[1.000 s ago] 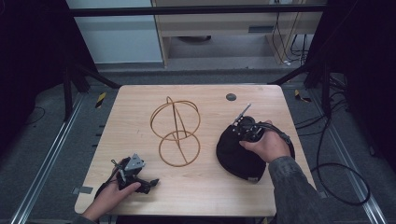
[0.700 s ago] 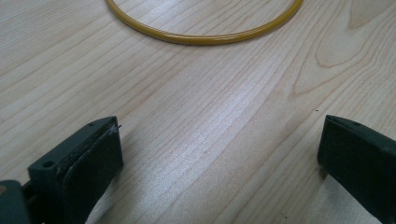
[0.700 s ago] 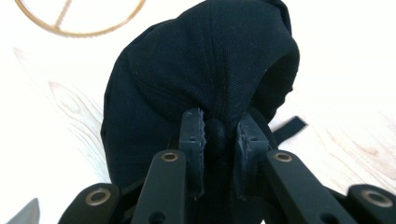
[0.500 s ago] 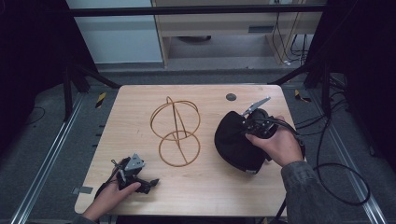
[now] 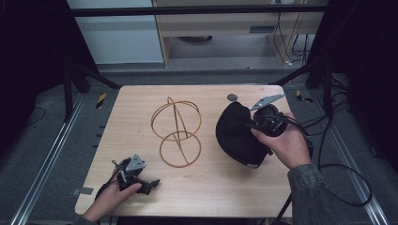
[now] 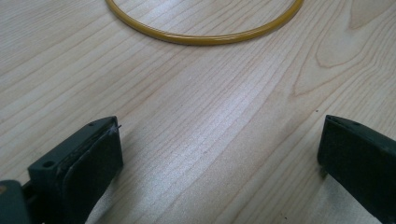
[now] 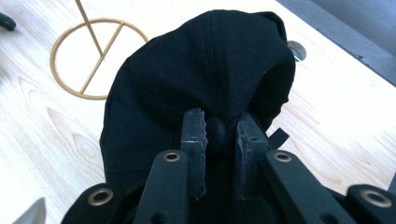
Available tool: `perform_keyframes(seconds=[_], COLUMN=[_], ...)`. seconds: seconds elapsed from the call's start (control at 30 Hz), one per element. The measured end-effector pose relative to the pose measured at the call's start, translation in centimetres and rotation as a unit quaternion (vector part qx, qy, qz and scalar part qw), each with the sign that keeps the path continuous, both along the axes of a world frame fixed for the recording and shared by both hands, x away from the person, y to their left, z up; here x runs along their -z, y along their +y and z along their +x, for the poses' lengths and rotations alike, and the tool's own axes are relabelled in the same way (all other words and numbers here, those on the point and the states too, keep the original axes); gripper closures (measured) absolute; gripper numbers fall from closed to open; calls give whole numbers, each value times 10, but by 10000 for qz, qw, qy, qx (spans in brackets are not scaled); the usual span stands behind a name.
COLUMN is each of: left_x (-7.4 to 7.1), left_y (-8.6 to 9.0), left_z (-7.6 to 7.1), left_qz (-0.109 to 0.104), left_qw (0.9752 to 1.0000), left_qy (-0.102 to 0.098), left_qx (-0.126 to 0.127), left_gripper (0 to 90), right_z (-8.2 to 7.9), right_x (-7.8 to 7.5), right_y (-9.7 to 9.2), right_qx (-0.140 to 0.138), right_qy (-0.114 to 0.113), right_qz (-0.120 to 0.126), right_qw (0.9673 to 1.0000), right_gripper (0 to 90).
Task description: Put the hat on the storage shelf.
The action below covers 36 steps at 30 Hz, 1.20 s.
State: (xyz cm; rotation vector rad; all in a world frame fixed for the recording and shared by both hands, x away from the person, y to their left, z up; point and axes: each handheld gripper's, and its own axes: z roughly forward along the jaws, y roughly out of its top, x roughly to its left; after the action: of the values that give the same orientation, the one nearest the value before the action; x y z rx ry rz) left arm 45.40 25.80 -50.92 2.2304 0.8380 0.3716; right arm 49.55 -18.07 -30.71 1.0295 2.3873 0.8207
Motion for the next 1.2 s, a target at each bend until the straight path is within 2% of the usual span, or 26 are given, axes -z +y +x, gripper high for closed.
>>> perform_keyframes(seconds=[0.2, 0.77, 0.97, 1.07, 1.2], left_x=[0, 0, 0, 0, 0], left_y=[0, 0, 0, 0, 0], left_z=[0, 0, 0, 0, 0], left_qz=[6, 12, 11, 11, 13], left_qw=[10000, 10000, 10000, 10000, 10000], left_qy=[-15, -4, -5, -6, -6], left_qx=[7, 6, 7, 10, 11], left_gripper=[0, 0, 0, 0, 0], right_z=[-2, -8, -9, -9, -8], right_x=[-14, -41, -51, -54, -60], right_y=[0, 10, 16, 18, 18], right_qx=[16, -83, -73, -93, -82], right_qy=[-165, -494, -699, -749, -764], right_qz=[119, 166, 222, 301, 288], right_qw=[9998, 9986, 9973, 9967, 9966], right_gripper=[773, 777, 778, 778, 778])
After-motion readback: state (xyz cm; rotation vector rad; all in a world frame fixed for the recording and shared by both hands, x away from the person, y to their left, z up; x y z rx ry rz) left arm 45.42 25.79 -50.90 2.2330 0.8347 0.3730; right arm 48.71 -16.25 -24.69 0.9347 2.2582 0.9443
